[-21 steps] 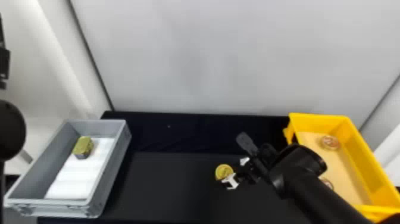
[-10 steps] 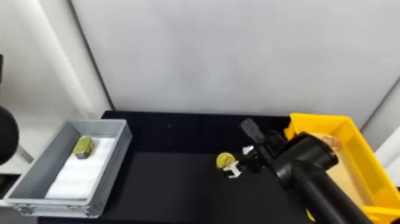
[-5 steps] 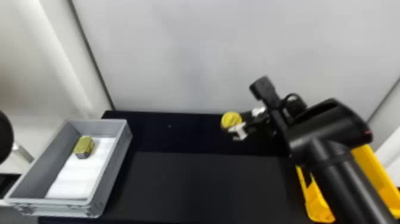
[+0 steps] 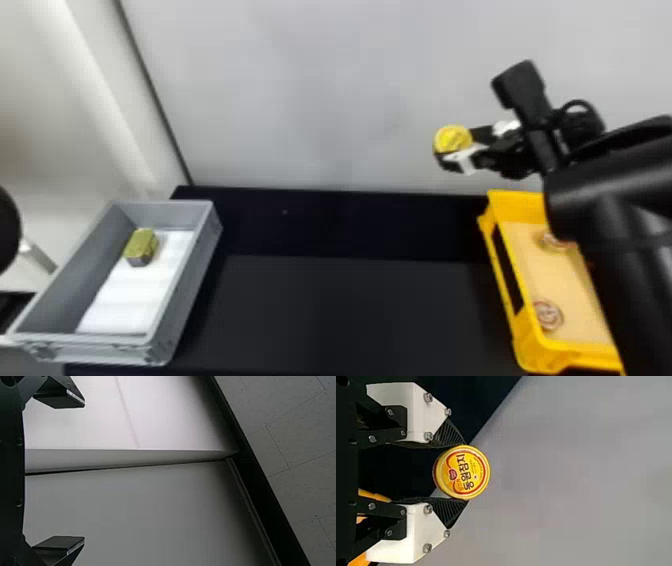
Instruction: Pick up the round yellow can and place it in the yellow rectangular box
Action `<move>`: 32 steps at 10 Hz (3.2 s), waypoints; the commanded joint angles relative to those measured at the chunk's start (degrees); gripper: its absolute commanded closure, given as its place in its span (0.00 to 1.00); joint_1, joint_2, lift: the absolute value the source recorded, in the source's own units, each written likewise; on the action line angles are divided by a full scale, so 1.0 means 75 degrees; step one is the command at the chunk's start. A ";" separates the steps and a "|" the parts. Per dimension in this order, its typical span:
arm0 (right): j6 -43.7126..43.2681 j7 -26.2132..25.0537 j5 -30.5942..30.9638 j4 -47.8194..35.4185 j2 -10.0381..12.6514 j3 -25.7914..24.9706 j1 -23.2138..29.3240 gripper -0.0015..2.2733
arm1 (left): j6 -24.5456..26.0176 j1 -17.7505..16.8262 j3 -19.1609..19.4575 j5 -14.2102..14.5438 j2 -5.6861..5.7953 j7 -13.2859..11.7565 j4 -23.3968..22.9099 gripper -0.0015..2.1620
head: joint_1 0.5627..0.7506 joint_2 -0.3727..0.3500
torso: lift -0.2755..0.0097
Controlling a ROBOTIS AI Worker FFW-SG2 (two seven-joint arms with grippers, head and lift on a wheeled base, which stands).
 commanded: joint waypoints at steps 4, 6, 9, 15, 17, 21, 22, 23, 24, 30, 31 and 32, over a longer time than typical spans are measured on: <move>0.0226 -0.0002 0.0754 -0.0607 -0.0478 -0.0952 0.0059 0.31 | 0.0193 -0.0023 0.0023 -0.0012 0.0047 -0.0007 -0.0106 0.04 | 0.70 0.59 | 0.96; 0.0261 -0.0002 0.0941 -0.0701 -0.0618 -0.1410 0.0152 0.31 | 0.0229 -0.0023 0.0035 -0.0012 0.0047 -0.0007 -0.0130 0.04 | 0.70 0.59 | 0.96; 0.0109 -0.0107 0.0976 -0.0396 -0.0724 -0.2078 0.0422 0.31 | 0.0252 -0.0058 0.0023 -0.0012 0.0047 -0.0031 -0.0130 0.04 | 0.70 0.59 | 0.96; -0.0618 -0.1303 -0.0817 0.1842 -0.0876 -0.3015 0.0246 0.31 | 0.0276 -0.0058 0.0023 -0.0012 0.0047 -0.0043 -0.0130 0.04 | 0.70 0.59 | 0.96; -0.0782 -0.2088 -0.2002 0.2803 -0.1017 -0.2957 0.0117 0.31 | 0.0276 -0.0070 0.0011 -0.0012 0.0047 -0.0054 -0.0130 0.04 | 0.70 0.59 | 0.96; -0.1216 -0.2640 -0.2787 0.4034 -0.1063 -0.2910 0.0012 0.31 | 0.0276 -0.0058 0.0011 -0.0012 0.0035 -0.0066 -0.0130 0.04 | 0.70 0.59 | 0.96; -0.1240 -0.2651 -0.2869 0.4245 -0.1087 -0.2886 0.0012 0.31 | 0.0276 -0.0058 -0.0001 -0.0012 0.0023 -0.0078 -0.0130 0.04 | 0.70 0.59 | 0.96; -0.1287 -0.2640 -0.2904 0.4467 -0.1110 -0.2874 0.0012 0.31 | 0.0276 -0.0058 -0.0001 -0.0012 0.0035 -0.0078 -0.0130 0.04 | 0.70 0.59 | 0.96; -0.1392 -0.2628 -0.3115 0.4772 -0.1181 -0.2874 0.0035 0.31 | 0.0276 -0.0058 -0.0001 -0.0012 0.0035 -0.0078 -0.0130 0.04 | 0.70 0.59 | 0.96; -0.1216 -0.2628 -0.3233 0.5217 -0.1392 -0.2945 0.0434 0.31 | 0.0264 0.0024 0.0023 -0.0012 0.0000 -0.0078 -0.0153 0.04 | 0.70 0.59 | 0.96; -0.1134 -0.2628 -0.3244 0.5217 -0.1438 -0.2968 0.0551 0.31 | 0.0264 0.0036 0.0035 -0.0012 0.0000 -0.0078 -0.0165 0.04 | 0.70 0.59 | 0.96; -0.1017 -0.2628 -0.3256 0.5206 -0.1462 -0.3039 0.0633 0.31 | 0.0264 0.0036 0.0035 -0.0012 0.0000 -0.0078 -0.0165 0.03 | 0.70 0.59 | 0.96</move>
